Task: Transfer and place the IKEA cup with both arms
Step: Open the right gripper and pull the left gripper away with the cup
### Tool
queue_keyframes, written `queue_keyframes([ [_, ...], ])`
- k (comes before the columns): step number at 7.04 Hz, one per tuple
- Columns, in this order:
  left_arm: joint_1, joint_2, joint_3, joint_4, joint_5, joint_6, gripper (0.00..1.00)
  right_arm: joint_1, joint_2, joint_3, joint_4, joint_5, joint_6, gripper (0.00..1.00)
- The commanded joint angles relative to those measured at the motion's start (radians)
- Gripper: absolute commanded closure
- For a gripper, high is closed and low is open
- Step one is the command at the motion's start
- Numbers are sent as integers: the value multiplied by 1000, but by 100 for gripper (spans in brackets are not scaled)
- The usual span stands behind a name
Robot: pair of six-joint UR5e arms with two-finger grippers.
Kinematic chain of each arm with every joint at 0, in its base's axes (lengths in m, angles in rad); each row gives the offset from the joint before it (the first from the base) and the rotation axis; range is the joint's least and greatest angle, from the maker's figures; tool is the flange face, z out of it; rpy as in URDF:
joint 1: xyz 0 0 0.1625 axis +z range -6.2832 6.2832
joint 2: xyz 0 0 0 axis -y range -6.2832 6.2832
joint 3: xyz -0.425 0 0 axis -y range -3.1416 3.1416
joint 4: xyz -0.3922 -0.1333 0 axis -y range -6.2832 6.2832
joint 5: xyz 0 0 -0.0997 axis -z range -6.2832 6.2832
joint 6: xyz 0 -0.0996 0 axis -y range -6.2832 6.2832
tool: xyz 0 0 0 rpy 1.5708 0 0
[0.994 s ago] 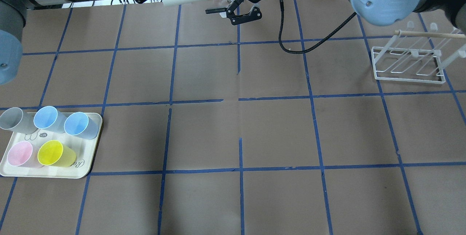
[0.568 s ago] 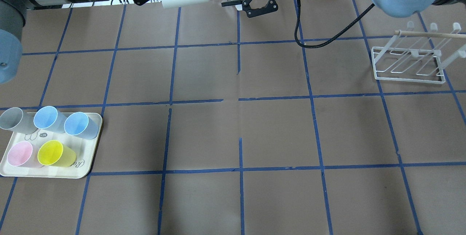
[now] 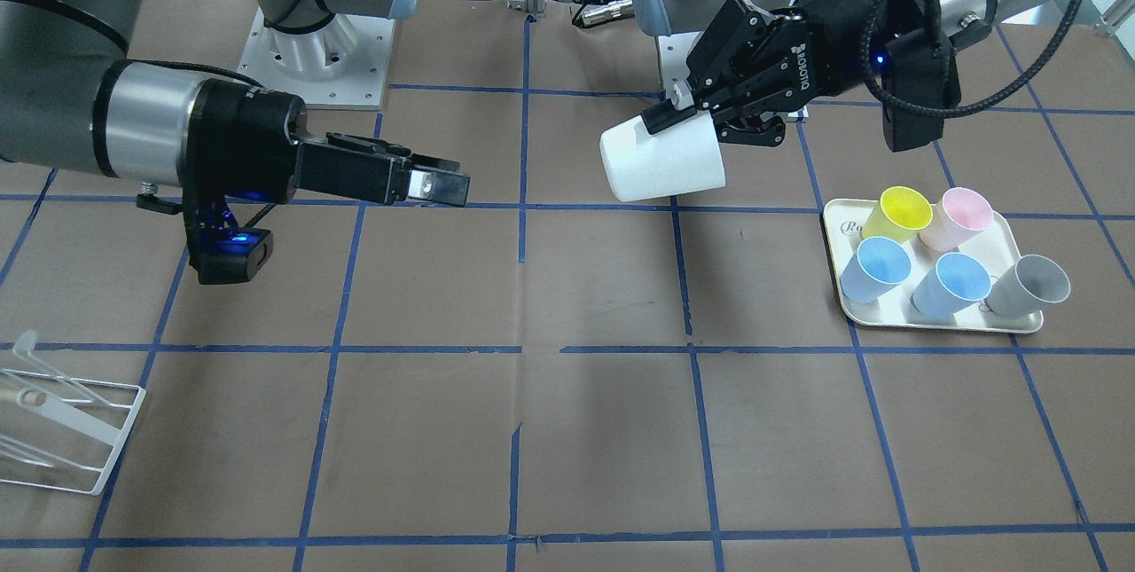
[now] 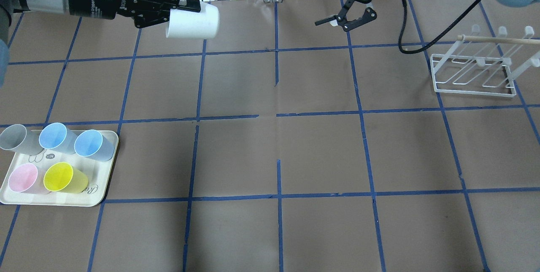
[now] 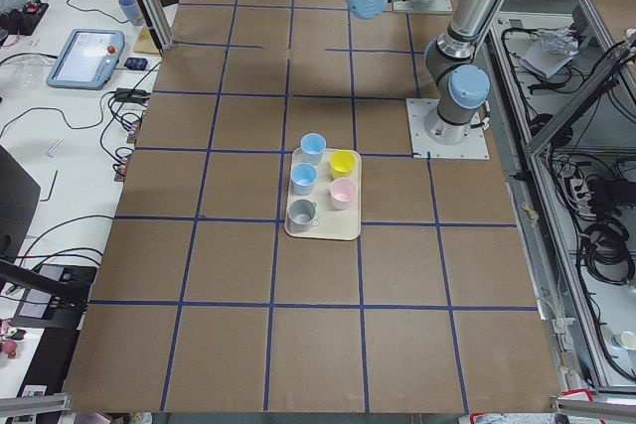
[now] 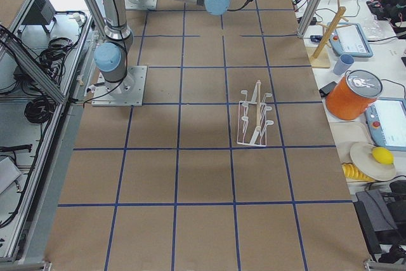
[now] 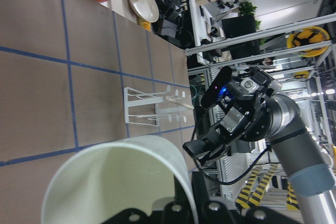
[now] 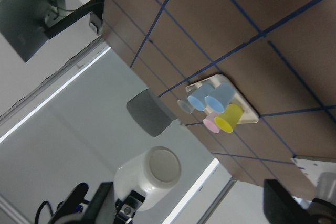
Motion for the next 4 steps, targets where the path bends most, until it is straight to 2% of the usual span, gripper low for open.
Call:
queue_keyframes([
  [1,48,-8,30,23,338,15,95,-11,-92,-9,7,-462,-1,0],
  [2,65,-2,26,5,471,64,95,-1,-132,-6,7,-637,-4,0],
  [3,93,-3,22,-21,654,137,95,21,-162,-3,7,-766,-4,0],
  [4,146,-14,20,-52,785,242,95,71,-186,5,7,-907,-6,0],
])
